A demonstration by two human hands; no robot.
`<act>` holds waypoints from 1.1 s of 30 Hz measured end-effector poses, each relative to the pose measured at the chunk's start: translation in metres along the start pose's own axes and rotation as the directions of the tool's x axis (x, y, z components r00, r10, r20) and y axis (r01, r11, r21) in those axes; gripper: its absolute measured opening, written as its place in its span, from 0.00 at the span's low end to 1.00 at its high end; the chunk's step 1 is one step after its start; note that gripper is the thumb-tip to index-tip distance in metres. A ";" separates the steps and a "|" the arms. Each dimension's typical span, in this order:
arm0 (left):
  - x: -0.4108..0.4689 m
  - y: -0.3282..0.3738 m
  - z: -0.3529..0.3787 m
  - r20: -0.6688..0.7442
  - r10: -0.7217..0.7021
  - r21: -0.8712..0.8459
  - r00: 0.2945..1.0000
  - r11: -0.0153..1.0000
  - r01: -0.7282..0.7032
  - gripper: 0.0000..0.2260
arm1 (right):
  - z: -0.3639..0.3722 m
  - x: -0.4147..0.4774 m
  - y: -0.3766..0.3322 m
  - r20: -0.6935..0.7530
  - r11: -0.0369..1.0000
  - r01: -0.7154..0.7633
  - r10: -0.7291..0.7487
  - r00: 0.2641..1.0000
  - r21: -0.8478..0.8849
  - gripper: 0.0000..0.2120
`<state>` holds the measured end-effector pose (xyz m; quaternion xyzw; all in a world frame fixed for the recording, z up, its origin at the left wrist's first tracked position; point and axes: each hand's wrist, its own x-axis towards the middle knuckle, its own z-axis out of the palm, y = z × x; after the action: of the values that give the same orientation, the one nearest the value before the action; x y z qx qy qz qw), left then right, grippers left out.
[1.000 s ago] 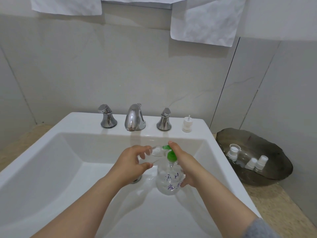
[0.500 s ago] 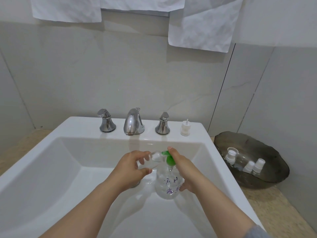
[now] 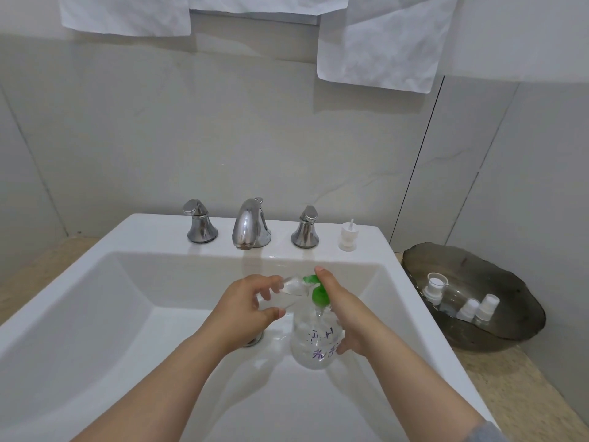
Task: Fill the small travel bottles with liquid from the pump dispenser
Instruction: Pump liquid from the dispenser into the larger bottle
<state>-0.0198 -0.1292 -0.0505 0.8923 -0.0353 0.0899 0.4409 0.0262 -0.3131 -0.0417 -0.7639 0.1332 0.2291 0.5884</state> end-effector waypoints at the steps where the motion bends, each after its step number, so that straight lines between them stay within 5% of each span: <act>1: 0.000 0.000 0.000 -0.003 -0.002 -0.004 1.000 1.000 0.002 0.13 | 0.000 -0.001 0.000 0.001 1.000 -0.002 0.002 1.000 -0.002 0.33; 24: -0.001 -0.004 0.004 0.021 -0.006 0.060 1.000 0.998 0.005 0.13 | 0.000 -0.007 0.002 -0.036 0.997 0.061 -0.062 0.997 -0.036 0.23; 33: 0.001 0.000 0.001 -0.015 0.011 0.003 1.000 1.000 -0.011 0.13 | -0.002 -0.004 -0.001 0.002 1.000 0.004 -0.004 1.000 0.007 0.34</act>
<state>-0.0189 -0.1300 -0.0507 0.8921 -0.0369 0.0989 0.4394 0.0237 -0.3145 -0.0381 -0.7619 0.1320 0.2282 0.5916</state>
